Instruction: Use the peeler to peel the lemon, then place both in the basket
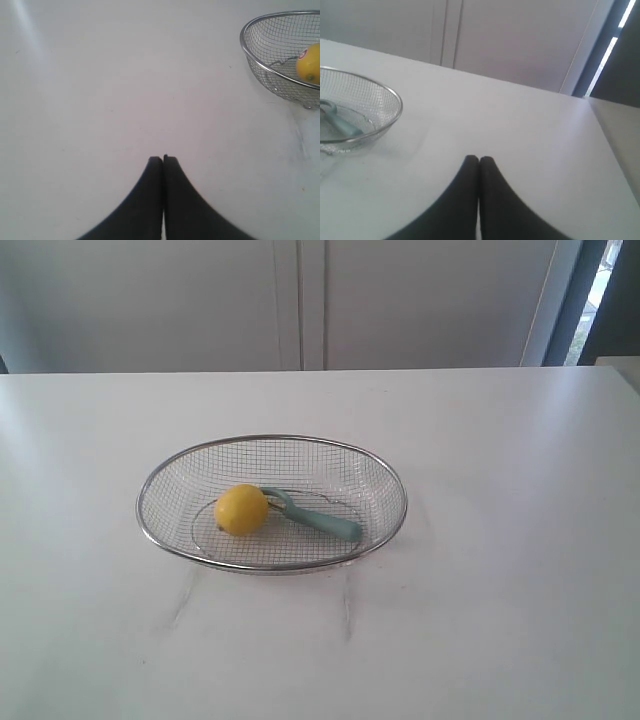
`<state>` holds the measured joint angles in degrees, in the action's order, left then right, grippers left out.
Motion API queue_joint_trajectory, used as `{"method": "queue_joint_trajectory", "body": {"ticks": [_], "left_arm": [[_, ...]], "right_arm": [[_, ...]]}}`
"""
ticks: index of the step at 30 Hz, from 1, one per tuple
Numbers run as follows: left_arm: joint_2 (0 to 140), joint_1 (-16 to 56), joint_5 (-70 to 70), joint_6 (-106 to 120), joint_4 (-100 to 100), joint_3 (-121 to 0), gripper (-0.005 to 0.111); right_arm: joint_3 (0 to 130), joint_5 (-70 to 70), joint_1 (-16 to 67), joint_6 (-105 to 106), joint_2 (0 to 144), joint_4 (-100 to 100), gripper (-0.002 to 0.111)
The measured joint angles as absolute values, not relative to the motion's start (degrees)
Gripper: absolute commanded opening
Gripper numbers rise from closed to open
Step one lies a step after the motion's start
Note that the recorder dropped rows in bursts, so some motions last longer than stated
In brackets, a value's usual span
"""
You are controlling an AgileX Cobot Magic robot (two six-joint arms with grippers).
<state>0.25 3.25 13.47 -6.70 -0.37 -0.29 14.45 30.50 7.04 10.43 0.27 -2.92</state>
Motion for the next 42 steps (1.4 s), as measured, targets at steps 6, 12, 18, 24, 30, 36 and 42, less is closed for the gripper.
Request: {"method": "queue_joint_trajectory", "body": {"ticks": [6,12,18,24,30,36,42], "left_arm": [[0.25,3.25,13.47,-6.70,-0.37,-0.29,0.000],[0.25,3.25,13.47,-6.70,-0.37,-0.29,0.000],[0.25,3.25,13.35,-6.70,-0.37,-0.29,0.000],[0.25,3.25,13.24,-6.70,-0.37,-0.29,0.000],[0.25,3.25,13.24,-6.70,-0.37,-0.29,0.000],[0.25,3.25,12.90,-6.70,-0.37,-0.29,0.000],[0.25,3.25,12.72,-6.70,-0.37,-0.29,0.000]], "right_arm": [[7.25,22.75,7.04,10.43,0.27,-2.92,0.000],[0.72,14.55,6.83,10.43,0.27,-2.92,0.000],[0.31,19.26,2.57,10.43,0.27,-2.92,0.000],[0.31,19.40,-1.71,10.43,0.27,-2.92,0.000],[0.31,19.40,-2.07,10.43,0.27,-2.92,0.000],[0.31,19.40,-2.07,10.43,0.27,-2.92,0.000],[0.31,19.40,-2.07,10.43,0.27,-2.92,0.000]]}}
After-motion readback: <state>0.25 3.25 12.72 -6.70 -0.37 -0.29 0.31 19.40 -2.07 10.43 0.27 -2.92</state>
